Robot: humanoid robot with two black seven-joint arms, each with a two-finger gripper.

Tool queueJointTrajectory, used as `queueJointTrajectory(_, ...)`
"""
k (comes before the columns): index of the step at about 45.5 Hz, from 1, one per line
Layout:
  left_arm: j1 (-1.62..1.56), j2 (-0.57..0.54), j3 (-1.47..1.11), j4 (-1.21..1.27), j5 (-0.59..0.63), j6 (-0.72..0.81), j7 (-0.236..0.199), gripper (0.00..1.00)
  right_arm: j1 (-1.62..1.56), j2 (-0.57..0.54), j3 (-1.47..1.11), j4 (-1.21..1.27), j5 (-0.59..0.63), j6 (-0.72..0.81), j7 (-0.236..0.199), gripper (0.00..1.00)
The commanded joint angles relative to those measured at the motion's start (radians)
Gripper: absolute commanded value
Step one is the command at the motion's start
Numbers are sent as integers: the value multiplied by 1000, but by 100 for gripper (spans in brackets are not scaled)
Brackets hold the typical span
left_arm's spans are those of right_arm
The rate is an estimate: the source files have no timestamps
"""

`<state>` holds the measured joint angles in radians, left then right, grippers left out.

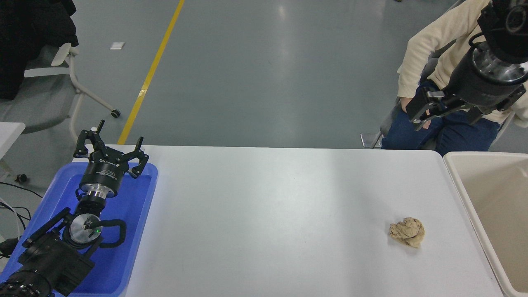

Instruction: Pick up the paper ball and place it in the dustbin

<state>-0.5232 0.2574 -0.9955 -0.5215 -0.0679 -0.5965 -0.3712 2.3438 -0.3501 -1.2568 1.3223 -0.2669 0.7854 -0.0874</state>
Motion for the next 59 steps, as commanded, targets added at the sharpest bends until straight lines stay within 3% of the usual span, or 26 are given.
queueJointTrajectory(1, 0, 0, 1, 0, 0, 0, 0, 100, -3, -1, 0, 0, 0, 0, 0, 100)
queueJointTrajectory(59, 0, -1, 0, 0, -1, -2, 0, 100, -75, -38, 112, -2, 21, 0, 3, 100)
